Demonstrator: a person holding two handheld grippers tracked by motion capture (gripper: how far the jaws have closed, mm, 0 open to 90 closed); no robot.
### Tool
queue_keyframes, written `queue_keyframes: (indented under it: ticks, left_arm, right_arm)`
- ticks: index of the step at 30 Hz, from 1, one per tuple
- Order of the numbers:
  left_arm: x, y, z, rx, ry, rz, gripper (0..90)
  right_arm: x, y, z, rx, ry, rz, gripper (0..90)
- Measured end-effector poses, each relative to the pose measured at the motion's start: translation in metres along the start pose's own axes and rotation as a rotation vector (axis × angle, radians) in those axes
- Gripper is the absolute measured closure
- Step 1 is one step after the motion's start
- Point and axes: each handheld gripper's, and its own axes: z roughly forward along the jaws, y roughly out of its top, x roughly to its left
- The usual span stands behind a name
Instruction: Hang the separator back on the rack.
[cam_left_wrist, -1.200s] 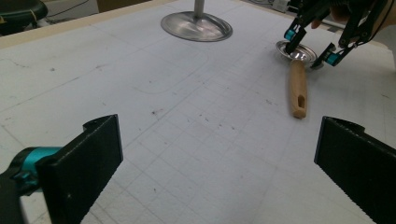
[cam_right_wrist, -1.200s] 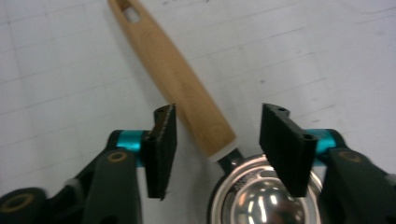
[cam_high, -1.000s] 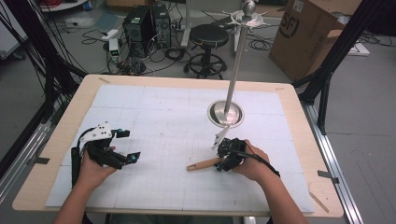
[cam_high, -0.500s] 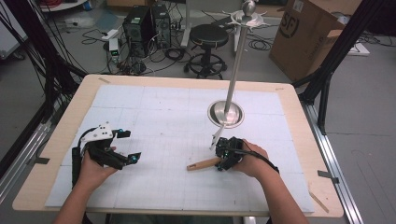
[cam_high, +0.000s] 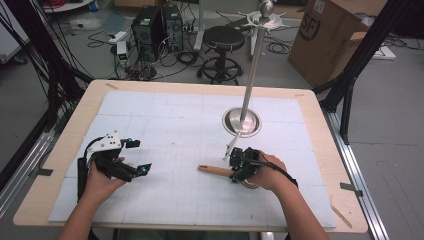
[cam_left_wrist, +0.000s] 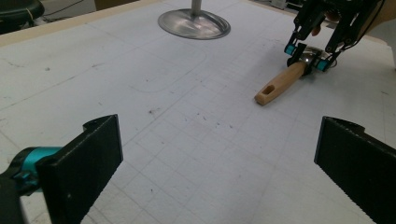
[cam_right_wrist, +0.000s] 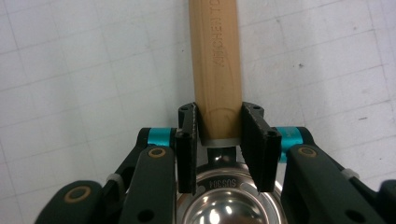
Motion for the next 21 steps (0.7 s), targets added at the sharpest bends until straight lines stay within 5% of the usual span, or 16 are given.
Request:
queue_keyframes:
  ticks: [14,21]
  left_arm:
    - [-0.002,0.001,0.001,0.001,0.000,0.003,1.6]
    - [-0.002,0.001,0.000,0.000,0.000,0.003,1.6]
  right_arm:
    - [0.006,0.011,0.003,0.084,-0.021,-0.025,68.2]
    - [0.008,0.000,0.001,0.004,-0.042,-0.023,68.9]
